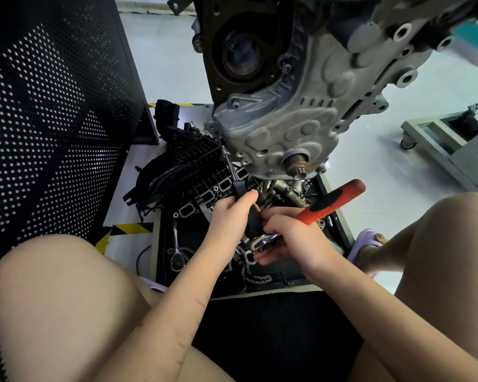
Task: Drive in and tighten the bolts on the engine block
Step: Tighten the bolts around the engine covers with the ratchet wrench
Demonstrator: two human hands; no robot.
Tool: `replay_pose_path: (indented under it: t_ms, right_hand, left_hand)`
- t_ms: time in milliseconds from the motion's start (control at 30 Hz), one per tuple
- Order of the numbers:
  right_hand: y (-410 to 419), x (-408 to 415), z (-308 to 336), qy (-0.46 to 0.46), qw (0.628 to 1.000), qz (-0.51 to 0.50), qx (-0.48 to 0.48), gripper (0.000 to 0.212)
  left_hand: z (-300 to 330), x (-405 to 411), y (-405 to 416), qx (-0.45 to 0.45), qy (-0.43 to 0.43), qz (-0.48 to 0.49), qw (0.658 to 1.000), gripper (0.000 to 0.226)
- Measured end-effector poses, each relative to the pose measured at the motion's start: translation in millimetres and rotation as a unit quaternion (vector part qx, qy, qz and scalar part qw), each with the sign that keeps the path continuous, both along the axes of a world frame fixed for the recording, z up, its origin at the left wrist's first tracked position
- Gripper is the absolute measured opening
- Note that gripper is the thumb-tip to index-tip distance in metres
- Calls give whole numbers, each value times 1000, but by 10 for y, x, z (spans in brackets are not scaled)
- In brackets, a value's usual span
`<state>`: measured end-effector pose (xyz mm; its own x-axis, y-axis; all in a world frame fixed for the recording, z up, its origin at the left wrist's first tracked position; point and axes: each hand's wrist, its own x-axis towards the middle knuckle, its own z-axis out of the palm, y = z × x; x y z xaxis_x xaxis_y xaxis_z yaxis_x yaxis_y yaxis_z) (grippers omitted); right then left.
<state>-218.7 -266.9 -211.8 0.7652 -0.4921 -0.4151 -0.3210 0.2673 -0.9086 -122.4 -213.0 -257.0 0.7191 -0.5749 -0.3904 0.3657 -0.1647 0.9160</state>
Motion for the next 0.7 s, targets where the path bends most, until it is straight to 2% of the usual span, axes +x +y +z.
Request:
replay_pose_path:
  t_ms: [167, 367, 500, 700]
  right_hand:
    - [37, -3, -1, -10, 1000, -2, 26, 58]
    - [59, -3, 25, 8, 1000, 3, 20, 31]
    - [40, -14, 35, 5, 1000, 2, 22, 32]
    - [53, -98, 27, 7, 1000, 10, -3, 40]
  left_hand:
    - [9, 8, 8, 26, -43, 15, 999, 24]
    - [19, 56, 40, 31, -28, -8, 999, 32]
    - [42, 213, 55, 49, -15, -6, 999, 45]
    - [-14, 263, 62, 39, -46, -18, 998, 33]
